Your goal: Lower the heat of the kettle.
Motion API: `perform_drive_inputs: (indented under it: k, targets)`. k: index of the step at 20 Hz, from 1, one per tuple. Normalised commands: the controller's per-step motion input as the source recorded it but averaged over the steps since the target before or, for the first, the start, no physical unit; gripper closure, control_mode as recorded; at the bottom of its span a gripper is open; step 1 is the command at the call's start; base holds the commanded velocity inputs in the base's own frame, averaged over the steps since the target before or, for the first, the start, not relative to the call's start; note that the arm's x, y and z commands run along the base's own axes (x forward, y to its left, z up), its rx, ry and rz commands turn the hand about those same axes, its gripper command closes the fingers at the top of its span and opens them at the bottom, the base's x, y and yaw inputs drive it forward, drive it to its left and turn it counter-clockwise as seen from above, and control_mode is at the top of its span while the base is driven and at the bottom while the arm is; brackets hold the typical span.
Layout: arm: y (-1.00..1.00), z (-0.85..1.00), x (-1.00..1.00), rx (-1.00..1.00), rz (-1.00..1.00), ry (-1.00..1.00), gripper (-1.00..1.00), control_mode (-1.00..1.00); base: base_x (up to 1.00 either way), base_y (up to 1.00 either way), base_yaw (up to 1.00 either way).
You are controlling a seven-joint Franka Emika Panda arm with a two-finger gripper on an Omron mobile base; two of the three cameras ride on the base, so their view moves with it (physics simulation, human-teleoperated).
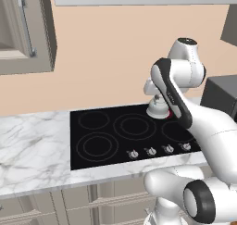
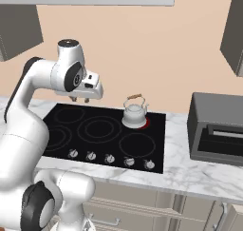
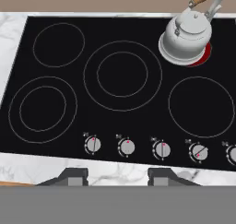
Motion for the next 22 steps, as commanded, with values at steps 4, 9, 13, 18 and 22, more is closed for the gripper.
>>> perform_drive_inputs:
  k: [4, 9, 13, 18, 22]
  targets:
    - [-0.02, -0.01, -0.20, 0.00, 0.00, -0.09, -1.00, -1.00, 0.00, 0.00, 0.00]
    - [-0.38, -0.23, -0.47, 0.02, 0.00, -0.06, -1.00, -1.00, 0.00, 0.00, 0.00]
    - [-0.64, -0.56, -0.29, 0.00, 0.00, 0.02, -1.00, -1.00, 0.00, 0.00, 0.00]
    - [-0.45, -0.52, 0.00, -0.08, 0.00, 0.01, -1.00, -1.00, 0.00, 0.00, 0.00]
    - [-0.57, -0.41, -0.05, 0.00, -0.04, 0.06, -1.00, -1.00, 0.00, 0.00, 0.00]
